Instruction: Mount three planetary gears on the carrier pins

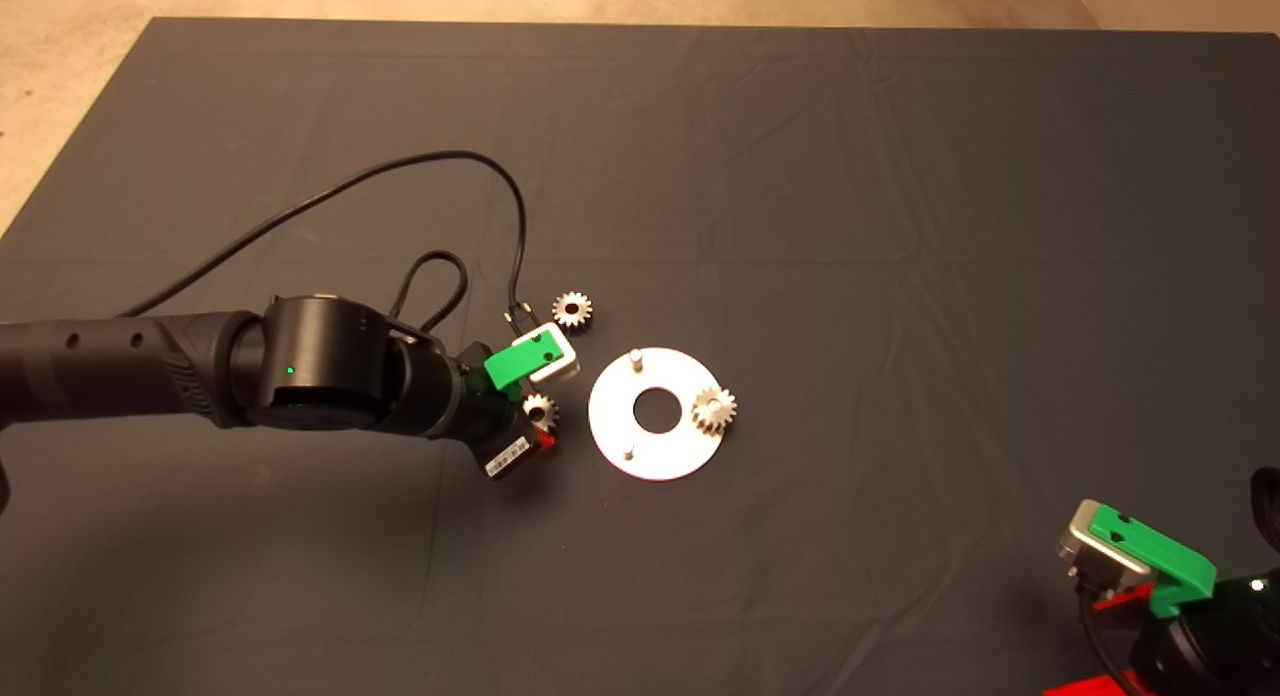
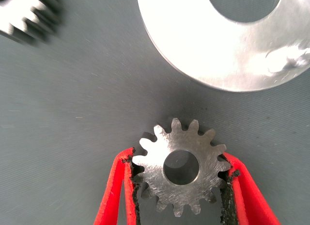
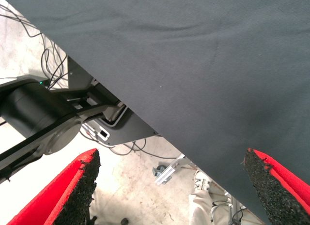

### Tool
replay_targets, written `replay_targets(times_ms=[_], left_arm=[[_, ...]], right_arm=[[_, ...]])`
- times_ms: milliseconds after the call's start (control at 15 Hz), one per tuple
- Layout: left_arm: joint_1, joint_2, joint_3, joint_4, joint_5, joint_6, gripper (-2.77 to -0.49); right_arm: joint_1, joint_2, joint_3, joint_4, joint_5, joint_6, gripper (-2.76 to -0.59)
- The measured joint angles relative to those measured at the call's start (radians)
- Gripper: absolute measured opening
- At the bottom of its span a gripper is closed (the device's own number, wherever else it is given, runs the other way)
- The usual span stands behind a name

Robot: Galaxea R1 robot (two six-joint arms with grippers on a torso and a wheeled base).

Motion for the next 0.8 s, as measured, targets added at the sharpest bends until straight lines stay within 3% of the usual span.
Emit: replay_targets(times_ms=[67, 133, 200, 267, 400, 533, 667, 800], left_arm=[[-0.026, 0.013, 0.025, 0.000, 0.043, -0.034, -2.58], [-0.055, 0.030, 0.053, 0.002, 0.069, -0.064, -2.58], [-0.077, 0.051, 0.076, 0.002, 0.074, -0.084, -2.59], [-0.084, 0.073, 0.088, 0.003, 0.073, -0.087, -2.59], [-0.082, 0.105, 0.093, 0.000, 0.077, -0.109, -2.59], [-0.082, 0.122, 0.101, 0.001, 0.083, -0.172, -2.59], [-0.082, 0.138, 0.129, 0.003, 0.121, -0.213, -2.59], [-0.082, 0.149, 0.151, 0.003, 0.130, -0.216, -2.59]], right_arm=[[0.000, 0.000, 0.000, 0.000, 0.000, 0.000, -1.16], [0.000, 0.000, 0.000, 0.000, -0.001, 0.000, -1.16], [0.000, 0.000, 0.000, 0.000, 0.000, 0.000, -1.16], [0.002, 0.000, 0.000, 0.000, 0.000, 0.000, -1.16], [0.002, 0.000, 0.000, 0.000, -0.001, 0.000, -1.16], [0.003, 0.000, 0.000, 0.000, 0.000, 0.000, -1.16], [0.028, 0.000, 0.000, 0.000, 0.000, 0.000, -1.16], [0.035, -0.003, 0.000, 0.000, 0.001, 0.000, -1.16]])
